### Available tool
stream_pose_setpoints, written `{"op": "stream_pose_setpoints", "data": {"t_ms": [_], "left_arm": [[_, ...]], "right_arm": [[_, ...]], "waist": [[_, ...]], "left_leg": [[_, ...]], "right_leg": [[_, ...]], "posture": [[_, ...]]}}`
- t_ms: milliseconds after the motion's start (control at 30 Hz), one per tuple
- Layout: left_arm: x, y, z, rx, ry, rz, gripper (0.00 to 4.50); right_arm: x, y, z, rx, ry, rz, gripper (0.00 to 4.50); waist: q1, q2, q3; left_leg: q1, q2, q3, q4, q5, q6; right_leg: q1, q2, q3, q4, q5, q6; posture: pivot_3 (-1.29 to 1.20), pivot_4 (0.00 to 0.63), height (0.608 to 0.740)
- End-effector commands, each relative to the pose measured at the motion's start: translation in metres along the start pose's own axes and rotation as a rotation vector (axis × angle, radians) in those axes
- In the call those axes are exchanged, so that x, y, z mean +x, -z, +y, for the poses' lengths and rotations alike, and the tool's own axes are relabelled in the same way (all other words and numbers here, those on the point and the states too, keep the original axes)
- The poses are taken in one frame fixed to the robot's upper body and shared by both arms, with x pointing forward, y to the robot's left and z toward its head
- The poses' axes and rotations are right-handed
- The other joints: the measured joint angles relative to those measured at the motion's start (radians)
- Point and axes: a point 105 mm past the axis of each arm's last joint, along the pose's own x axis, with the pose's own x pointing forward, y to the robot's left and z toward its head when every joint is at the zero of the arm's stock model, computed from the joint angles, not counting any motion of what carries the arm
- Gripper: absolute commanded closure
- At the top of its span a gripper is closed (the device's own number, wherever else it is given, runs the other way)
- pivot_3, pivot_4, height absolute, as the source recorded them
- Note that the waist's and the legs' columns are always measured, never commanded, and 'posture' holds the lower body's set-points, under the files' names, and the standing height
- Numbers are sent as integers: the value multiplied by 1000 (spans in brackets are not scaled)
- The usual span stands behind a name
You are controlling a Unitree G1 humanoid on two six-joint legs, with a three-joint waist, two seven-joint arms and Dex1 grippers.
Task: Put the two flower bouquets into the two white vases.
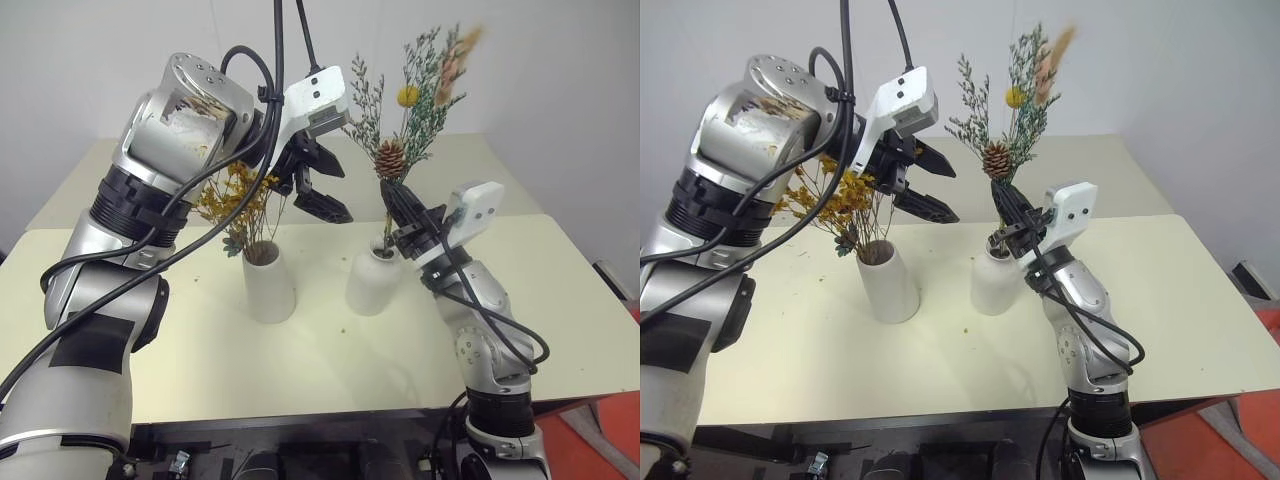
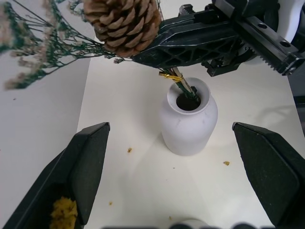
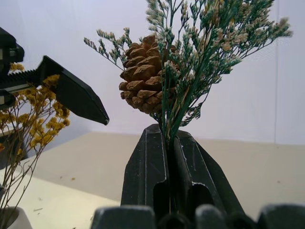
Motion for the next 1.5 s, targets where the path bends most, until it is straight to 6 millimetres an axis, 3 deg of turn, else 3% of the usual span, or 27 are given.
{"op": "stream_pose_setpoints", "data": {"t_ms": [33, 267, 633, 733, 1100, 1500], "left_arm": [[-8, -10, 0, 34, -14, -37, 0], [-9, -11, 0, 33, -15, -35, 0], [-10, -10, 1, 30, -19, -32, 0], [-10, -10, 1, 30, -19, -31, 0], [-10, -11, 2, 37, -21, -32, 0], [-11, -11, 3, 38, -27, -35, 0]], "right_arm": [[2, -9, 5, -51, 2, -82, 4207], [8, -6, 8, -55, 15, -122, 4207], [0, 3, 6, -61, 40, -114, 4207], [-3, 4, 5, -64, 46, -115, 3586], [-11, 1, 0, -72, 53, -109, 27], [-36, -7, -12, -129, 57, -45, 27]], "waist": [[1, 0, 0], [1, 0, 0], [1, 0, 0], [1, 0, 0], [1, 0, 0], [2, 0, 0]], "left_leg": [[0, 0, 0, 0, 0, 0], [0, 0, 0, 0, 0, 0], [0, 0, 0, 0, 0, 0], [0, 0, 0, 0, 0, 0], [0, 0, 0, 0, 0, 0], [0, 0, 0, 0, 0, 0]], "right_leg": [[0, 0, 0, 0, 0, 0], [0, 0, 0, 0, 0, -1], [0, 0, 0, 0, 0, -1], [0, 0, 0, 0, 0, -1], [0, 0, 0, 0, 0, 0], [0, 0, 0, 0, 0, 0]], "posture": [[0, 150, 740], [0, 150, 740], [0, 150, 740], [0, 150, 740], [0, 150, 740], [0, 150, 740]]}}
